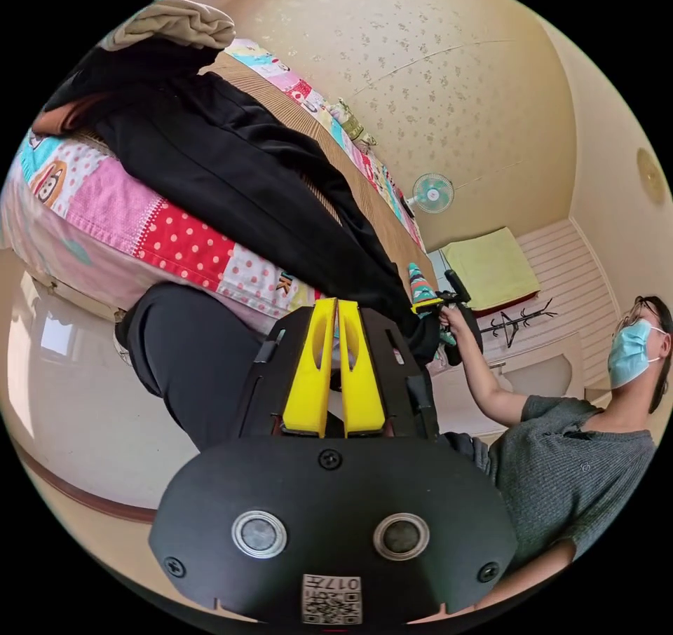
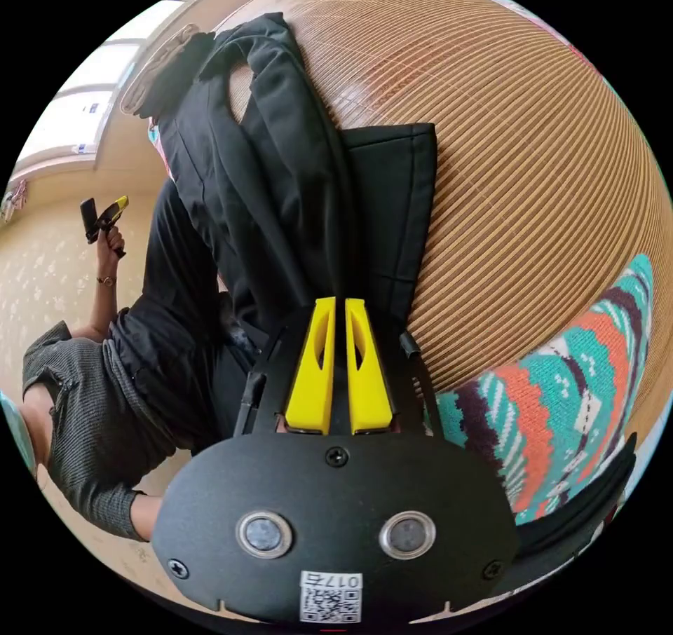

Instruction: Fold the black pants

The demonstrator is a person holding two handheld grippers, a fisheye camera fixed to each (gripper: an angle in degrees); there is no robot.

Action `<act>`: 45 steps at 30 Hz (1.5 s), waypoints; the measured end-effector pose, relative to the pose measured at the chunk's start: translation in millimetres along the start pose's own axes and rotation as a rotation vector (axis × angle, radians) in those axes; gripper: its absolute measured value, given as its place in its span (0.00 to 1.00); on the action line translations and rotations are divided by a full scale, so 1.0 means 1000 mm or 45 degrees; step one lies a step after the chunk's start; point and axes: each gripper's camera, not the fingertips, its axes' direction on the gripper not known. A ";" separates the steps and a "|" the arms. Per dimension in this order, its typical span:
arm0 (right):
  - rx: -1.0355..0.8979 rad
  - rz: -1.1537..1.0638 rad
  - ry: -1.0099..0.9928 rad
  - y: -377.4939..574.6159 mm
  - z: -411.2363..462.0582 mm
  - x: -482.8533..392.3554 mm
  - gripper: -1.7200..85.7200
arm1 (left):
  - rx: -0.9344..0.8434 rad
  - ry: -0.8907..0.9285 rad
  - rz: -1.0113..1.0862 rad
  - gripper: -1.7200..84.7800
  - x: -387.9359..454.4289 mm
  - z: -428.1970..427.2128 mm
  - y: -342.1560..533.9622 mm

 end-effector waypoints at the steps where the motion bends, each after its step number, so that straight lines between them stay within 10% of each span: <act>1: 0.056 -0.071 -0.049 0.002 -0.024 -0.008 0.05 | 0.021 0.003 -0.012 0.01 -0.001 -0.010 0.004; 8: 0.665 -0.430 -0.400 0.072 -0.213 -0.030 0.04 | 0.089 0.031 -0.048 0.01 -0.011 -0.048 0.015; 14: 0.690 0.322 0.291 0.047 -0.250 0.014 0.05 | 0.096 0.037 -0.078 0.01 -0.013 -0.048 0.011; 23: 1.121 0.207 0.767 0.089 -0.187 -0.077 0.06 | 0.026 -0.018 -0.064 0.01 -0.014 -0.040 0.009; 28: 0.695 0.601 0.547 0.102 -0.071 0.007 0.08 | -0.098 -0.044 -0.048 0.03 -0.018 -0.012 -0.001; 38: 1.069 0.937 -0.018 0.292 0.019 -0.020 0.16 | -0.140 0.034 0.000 0.06 -0.005 0.019 -0.033; 45: 1.078 0.536 -0.302 0.305 -0.020 0.001 0.06 | -0.166 0.127 -0.006 0.06 0.009 0.043 -0.042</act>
